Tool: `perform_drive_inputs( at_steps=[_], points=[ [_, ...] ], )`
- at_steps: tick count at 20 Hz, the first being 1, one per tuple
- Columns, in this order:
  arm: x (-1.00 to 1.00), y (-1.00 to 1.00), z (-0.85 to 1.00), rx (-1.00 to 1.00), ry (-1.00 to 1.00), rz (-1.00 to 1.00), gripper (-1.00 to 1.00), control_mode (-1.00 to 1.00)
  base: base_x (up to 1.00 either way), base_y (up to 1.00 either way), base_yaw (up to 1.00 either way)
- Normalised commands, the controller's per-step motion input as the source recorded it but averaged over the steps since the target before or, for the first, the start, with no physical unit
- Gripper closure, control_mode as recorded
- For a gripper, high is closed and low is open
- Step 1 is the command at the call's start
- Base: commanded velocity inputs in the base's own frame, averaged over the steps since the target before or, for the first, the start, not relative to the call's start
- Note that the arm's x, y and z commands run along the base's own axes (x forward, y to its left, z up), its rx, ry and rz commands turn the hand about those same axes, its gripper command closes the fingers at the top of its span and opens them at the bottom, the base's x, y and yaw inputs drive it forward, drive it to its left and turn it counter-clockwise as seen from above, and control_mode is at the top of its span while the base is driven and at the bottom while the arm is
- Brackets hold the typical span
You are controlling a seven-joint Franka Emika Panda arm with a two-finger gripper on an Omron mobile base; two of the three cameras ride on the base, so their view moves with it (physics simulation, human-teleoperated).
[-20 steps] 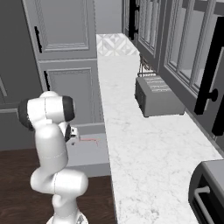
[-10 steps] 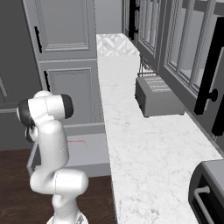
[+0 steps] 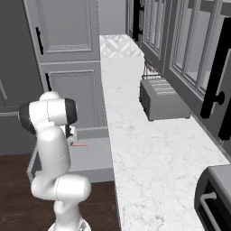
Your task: Take a straw from the drawer in front and place it inside the glass cup on the dining counter.
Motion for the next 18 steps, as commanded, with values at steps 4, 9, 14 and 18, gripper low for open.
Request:
perform_drive_inputs(
  at_steps=[4, 9, 14, 18],
  points=[
    [0.94, -0.63, 0.0, -0.06, 0.0, 0.0, -1.0, -1.0, 0.0, 0.0, 0.0],
    [0.44, -0.38, -0.22, -0.06, 0.0, 0.0, -1.0, -1.0, 0.0, 0.0, 0.0],
    [0.12, -0.32, -0.41, -0.03, 0.01, 0.0, -1.0, -1.0, 0.0, 0.0, 0.0],
    [0.35, -0.34, -0.38, 0.0, 0.0, 0.0, -1.0, -1.0, 0.0, 0.0, 0.0]
  ],
)
